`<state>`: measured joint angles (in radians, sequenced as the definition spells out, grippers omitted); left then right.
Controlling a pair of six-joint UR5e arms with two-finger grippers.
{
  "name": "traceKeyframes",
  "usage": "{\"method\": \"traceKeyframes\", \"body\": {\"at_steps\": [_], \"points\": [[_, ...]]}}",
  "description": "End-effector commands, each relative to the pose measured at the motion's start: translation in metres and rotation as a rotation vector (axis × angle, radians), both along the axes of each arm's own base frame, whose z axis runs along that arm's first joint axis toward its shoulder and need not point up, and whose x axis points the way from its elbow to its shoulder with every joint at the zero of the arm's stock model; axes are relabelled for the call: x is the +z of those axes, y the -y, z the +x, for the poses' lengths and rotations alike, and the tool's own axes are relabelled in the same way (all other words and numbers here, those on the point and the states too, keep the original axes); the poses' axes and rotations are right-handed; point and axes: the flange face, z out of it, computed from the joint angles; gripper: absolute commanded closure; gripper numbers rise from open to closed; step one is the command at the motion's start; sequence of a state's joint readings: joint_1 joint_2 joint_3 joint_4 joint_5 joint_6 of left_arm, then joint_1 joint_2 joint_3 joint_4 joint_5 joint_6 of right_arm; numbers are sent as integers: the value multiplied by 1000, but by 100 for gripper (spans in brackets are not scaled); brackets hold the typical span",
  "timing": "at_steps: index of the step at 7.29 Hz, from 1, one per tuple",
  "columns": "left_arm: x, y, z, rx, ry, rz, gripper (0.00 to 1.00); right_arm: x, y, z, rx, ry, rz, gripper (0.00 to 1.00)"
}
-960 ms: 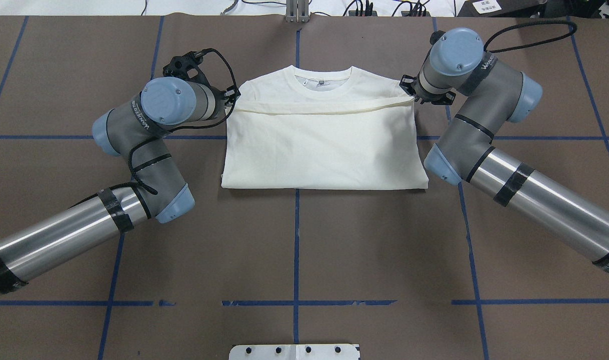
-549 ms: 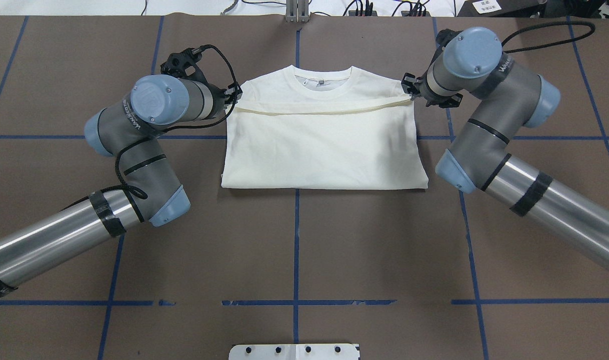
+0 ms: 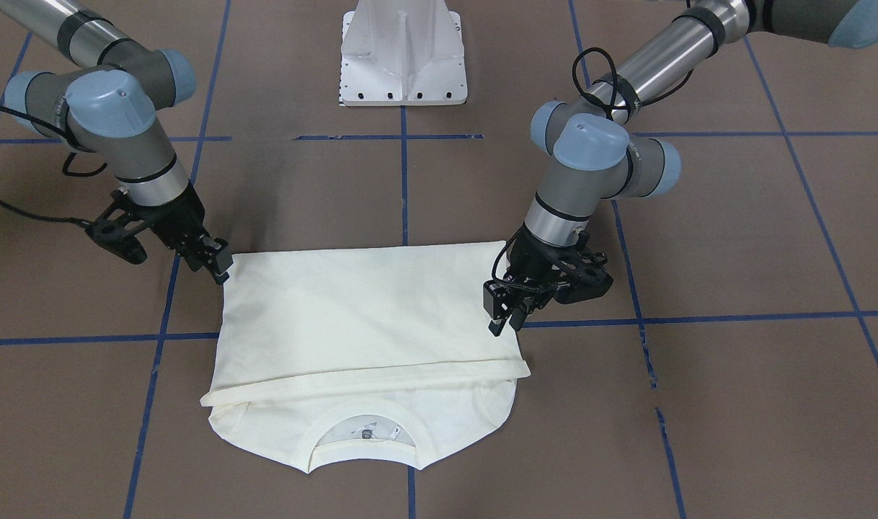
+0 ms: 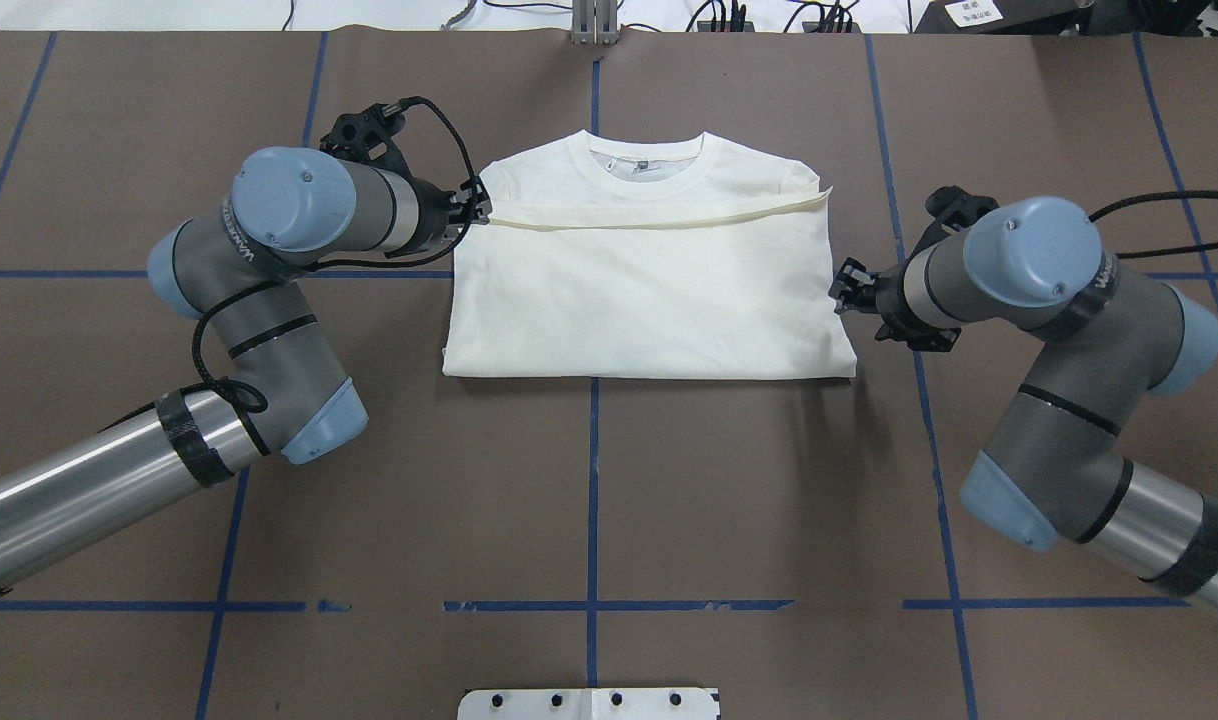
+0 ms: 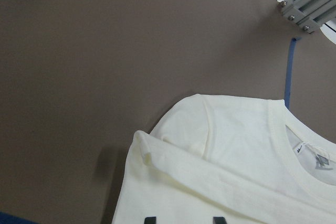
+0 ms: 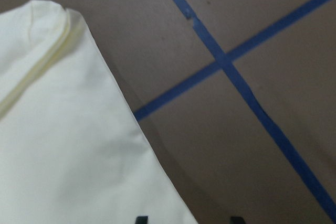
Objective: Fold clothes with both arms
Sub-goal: 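Grasp the folded shirt edge with the right gripper while the left holds the collar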
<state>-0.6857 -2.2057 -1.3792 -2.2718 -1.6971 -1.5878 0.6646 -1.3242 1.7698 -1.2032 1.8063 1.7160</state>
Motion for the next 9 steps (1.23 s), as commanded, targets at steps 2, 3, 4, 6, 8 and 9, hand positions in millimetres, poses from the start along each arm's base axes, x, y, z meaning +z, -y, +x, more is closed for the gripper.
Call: {"method": "traceKeyframes", "body": {"at_steps": [2,3,4,6,8,9], "points": [[0,0,0,-2,1,-4,54,9,-28,-28,22,-12,-37,34],[0,0,0,-3,1,-4,54,8,-27,-28,23,-12,-37,35],[2,1,0,-4,5,-6,54,8,-26,-29,25,-12,-38,41],[6,0,0,-7,10,-8,54,9,-23,-27,47,-12,-48,56],[7,0,-1,-9,13,-9,54,8,-19,-27,108,-5,-71,81],[8,0,-1,-9,14,-10,54,5,-19,-28,113,2,-77,100]]}}
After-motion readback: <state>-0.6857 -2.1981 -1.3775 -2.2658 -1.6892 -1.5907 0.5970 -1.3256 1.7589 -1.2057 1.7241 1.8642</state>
